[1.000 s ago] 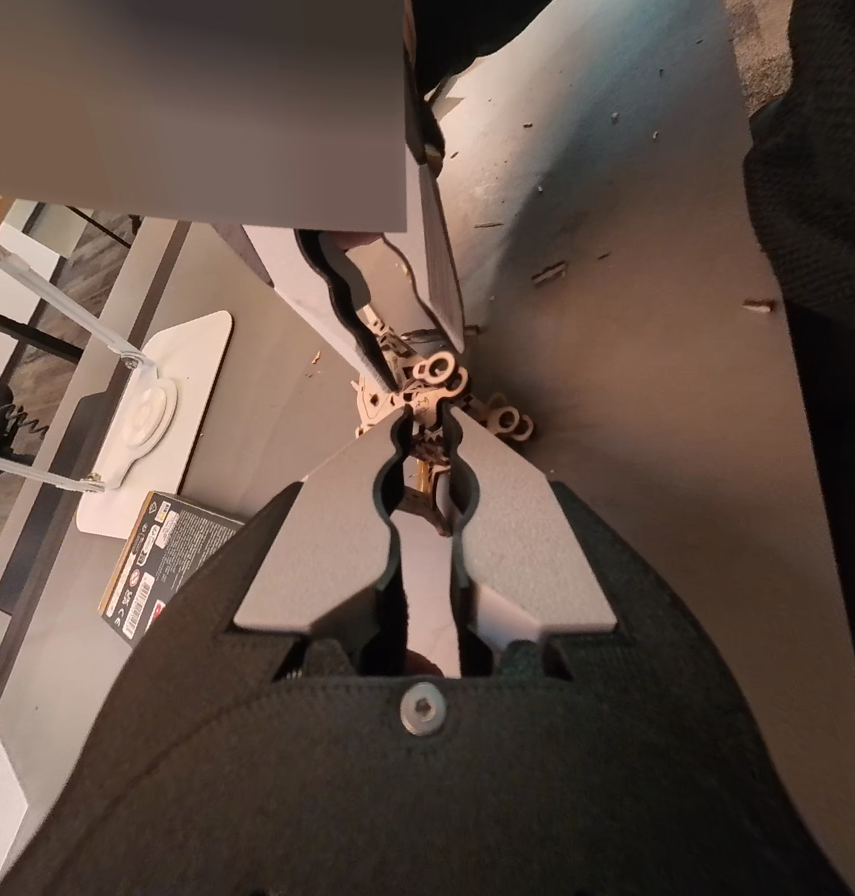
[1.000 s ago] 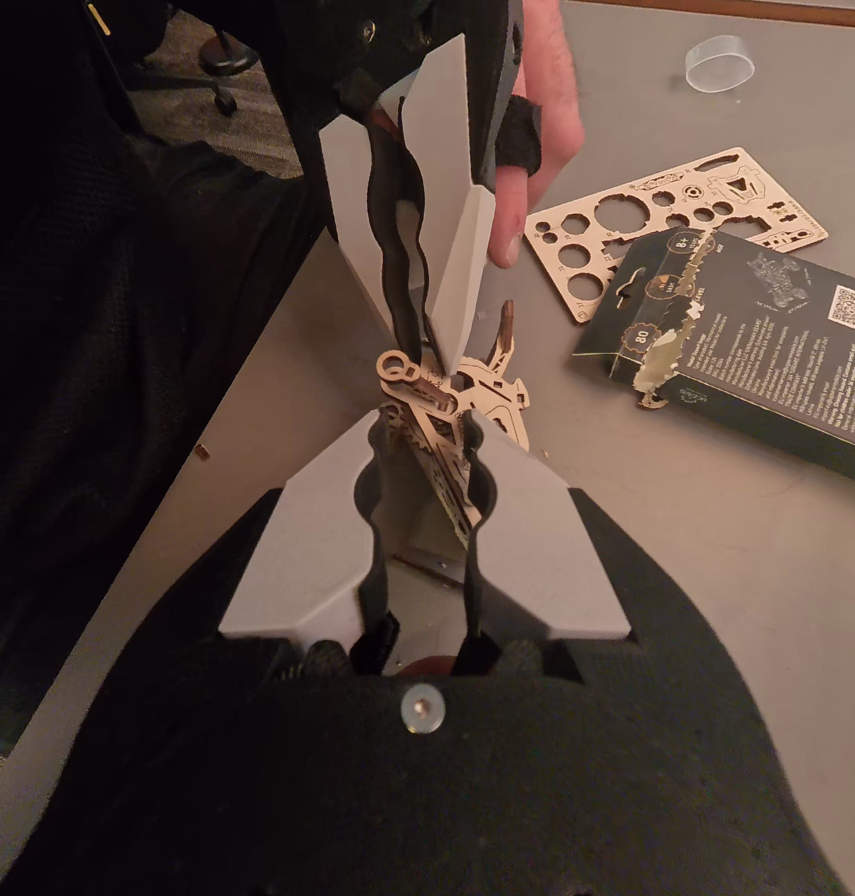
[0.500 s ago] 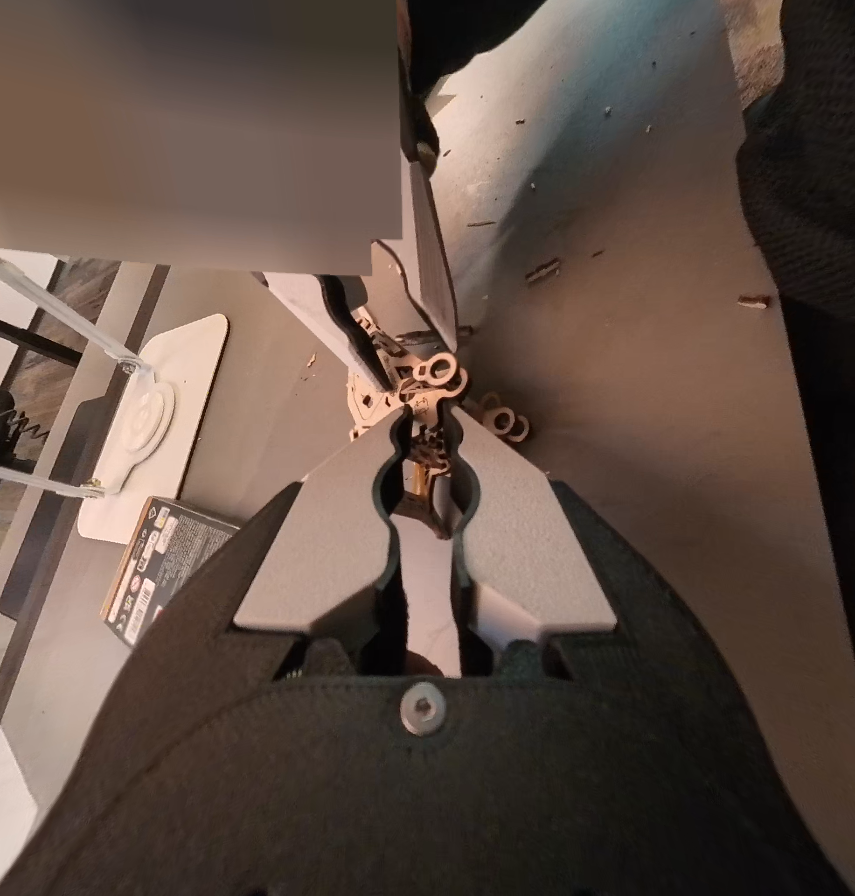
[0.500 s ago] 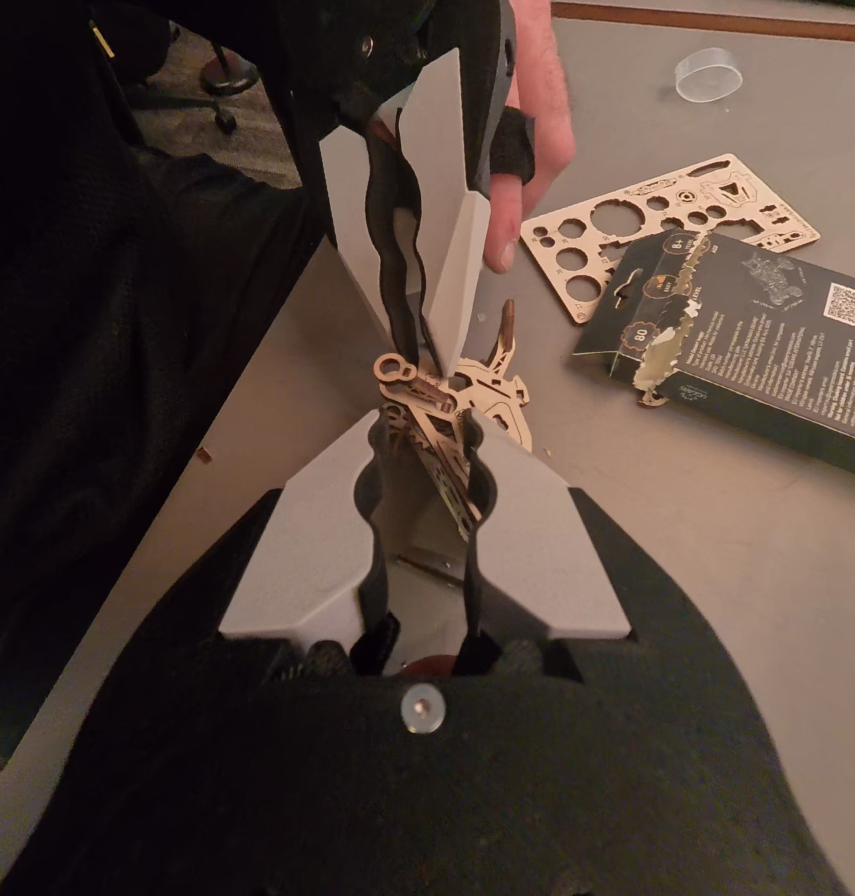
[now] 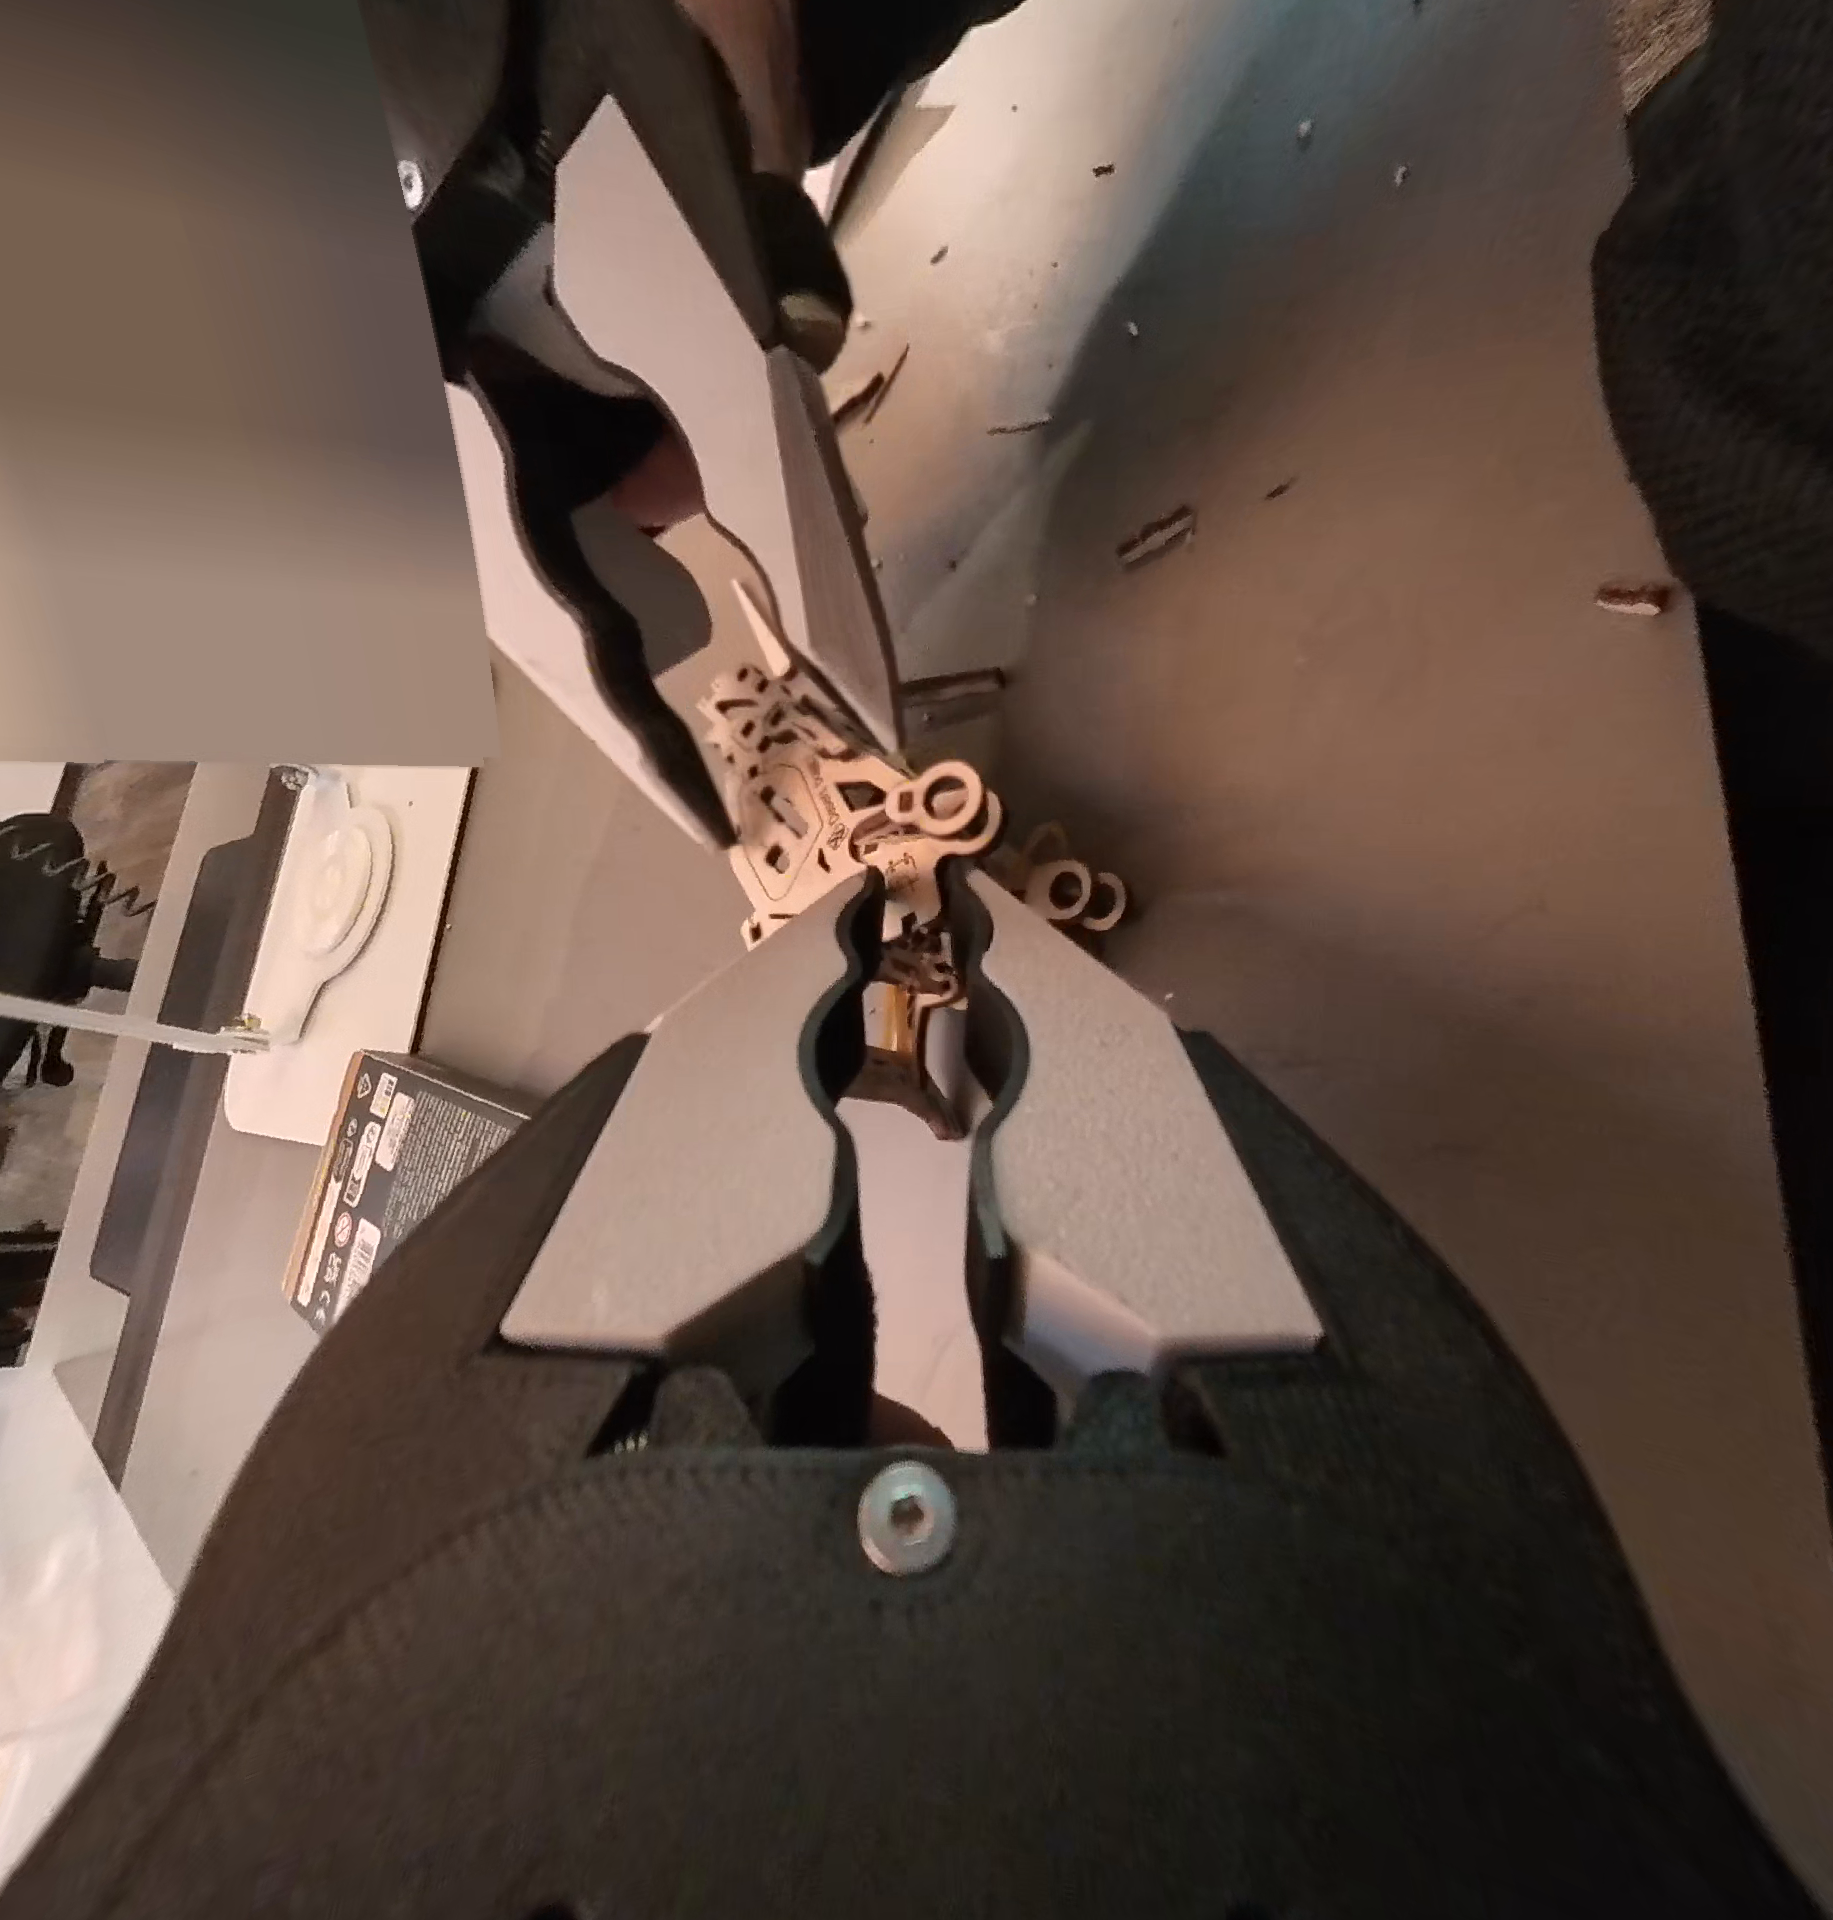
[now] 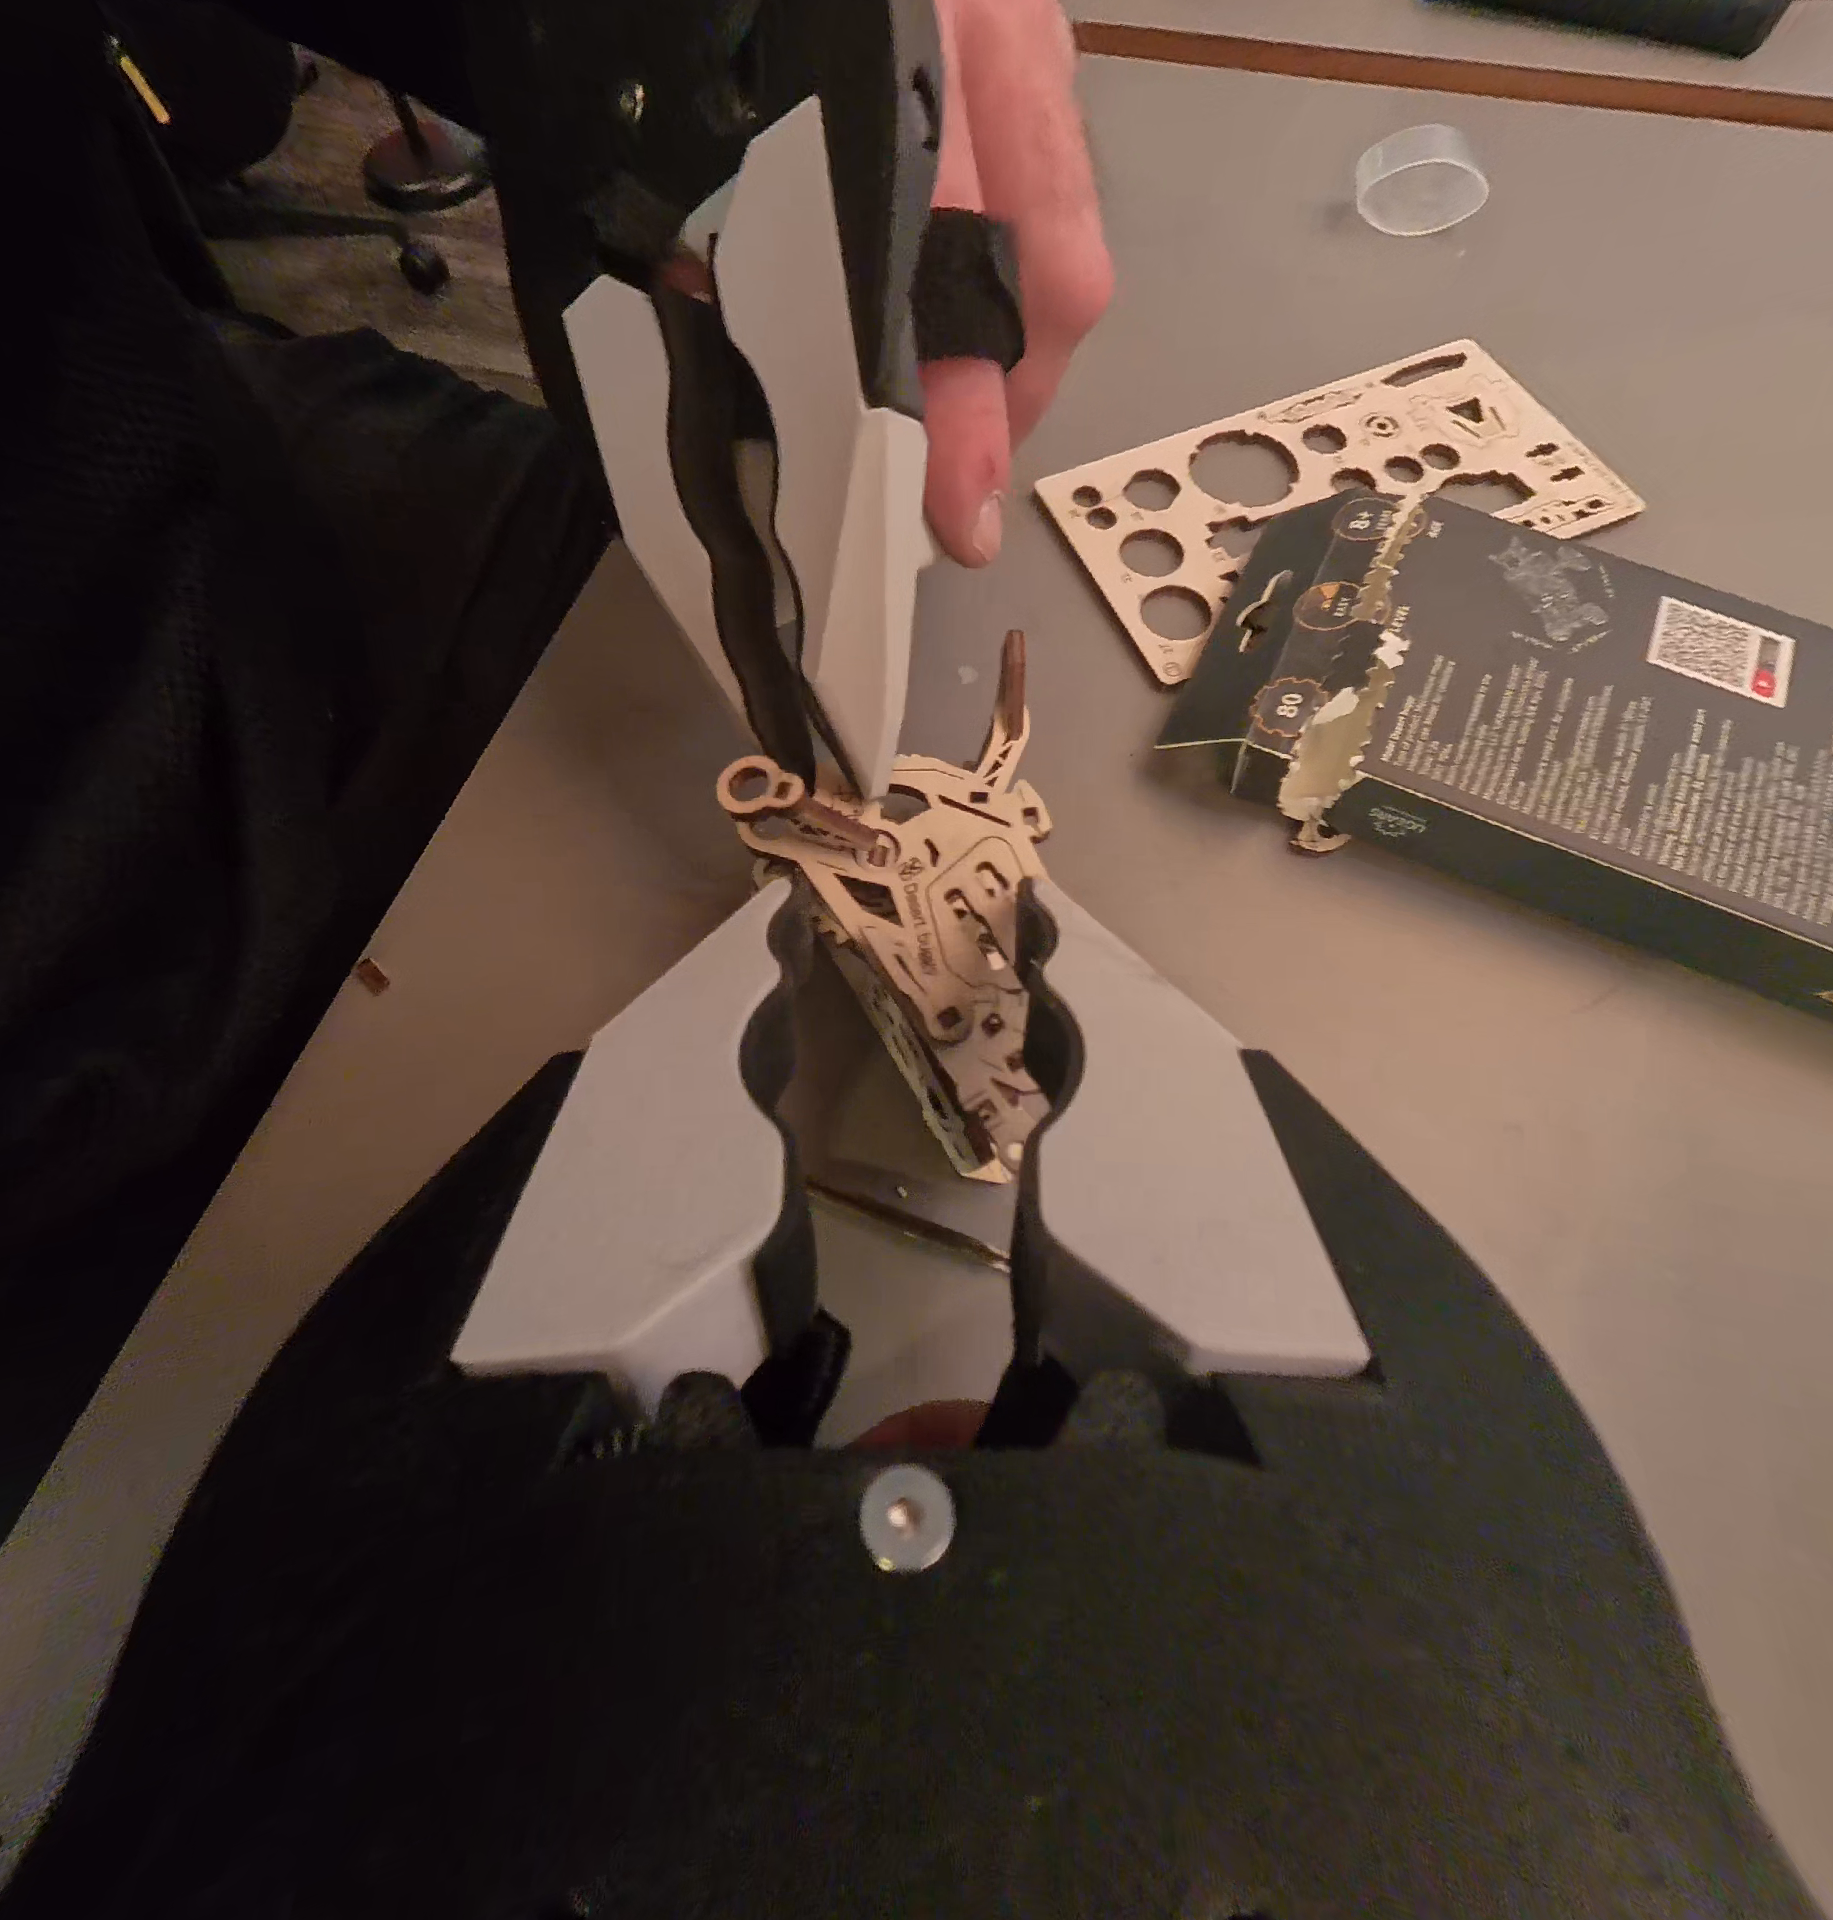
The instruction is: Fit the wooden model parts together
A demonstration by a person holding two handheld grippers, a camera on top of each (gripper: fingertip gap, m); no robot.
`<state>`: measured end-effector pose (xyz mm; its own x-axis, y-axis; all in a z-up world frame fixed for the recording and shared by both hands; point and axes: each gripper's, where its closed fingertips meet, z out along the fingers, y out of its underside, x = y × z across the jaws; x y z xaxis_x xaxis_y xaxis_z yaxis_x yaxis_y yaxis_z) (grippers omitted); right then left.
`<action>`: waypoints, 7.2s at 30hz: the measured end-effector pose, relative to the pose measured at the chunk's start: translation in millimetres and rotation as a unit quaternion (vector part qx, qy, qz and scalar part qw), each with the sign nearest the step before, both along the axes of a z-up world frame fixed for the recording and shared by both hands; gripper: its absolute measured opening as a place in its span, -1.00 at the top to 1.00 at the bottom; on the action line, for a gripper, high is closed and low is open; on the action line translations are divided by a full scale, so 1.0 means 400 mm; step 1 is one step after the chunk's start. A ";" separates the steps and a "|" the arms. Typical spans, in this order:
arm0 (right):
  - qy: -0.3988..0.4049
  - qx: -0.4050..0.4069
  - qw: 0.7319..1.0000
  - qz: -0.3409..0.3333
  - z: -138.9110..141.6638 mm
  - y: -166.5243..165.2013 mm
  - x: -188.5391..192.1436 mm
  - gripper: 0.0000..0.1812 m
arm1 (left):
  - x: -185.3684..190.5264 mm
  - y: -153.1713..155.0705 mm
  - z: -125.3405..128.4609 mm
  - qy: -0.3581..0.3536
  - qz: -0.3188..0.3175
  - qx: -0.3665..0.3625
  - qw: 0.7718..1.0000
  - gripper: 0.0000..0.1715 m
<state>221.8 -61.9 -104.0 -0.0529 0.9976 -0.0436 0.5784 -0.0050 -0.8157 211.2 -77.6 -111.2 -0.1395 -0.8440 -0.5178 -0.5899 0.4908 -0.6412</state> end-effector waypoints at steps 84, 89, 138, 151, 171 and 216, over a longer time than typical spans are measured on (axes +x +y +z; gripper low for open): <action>0.015 -0.052 0.998 0.026 -0.015 0.019 -0.002 0.67 | -0.009 0.077 0.003 -0.035 0.127 -0.151 0.980 1.00; 0.010 -0.040 0.999 0.027 -0.016 0.018 -0.001 0.67 | -0.009 0.076 0.002 -0.029 0.125 -0.135 0.982 1.00; -0.006 -0.022 0.997 -0.072 -0.074 0.061 0.097 0.59 | -0.027 0.116 0.073 -0.054 0.140 -0.148 0.977 0.85; -0.033 0.014 0.997 -0.071 -0.092 0.064 0.082 0.76 | 0.011 0.127 0.020 0.001 0.123 -0.134 0.983 0.86; -0.031 0.023 0.996 -0.076 -0.098 0.073 0.082 0.89 | 0.093 0.127 -0.003 0.076 0.056 -0.210 0.973 0.89; 0.009 0.041 0.995 -0.092 -0.050 0.089 0.075 0.64 | 0.010 0.045 -0.016 0.006 0.158 -0.175 0.972 0.34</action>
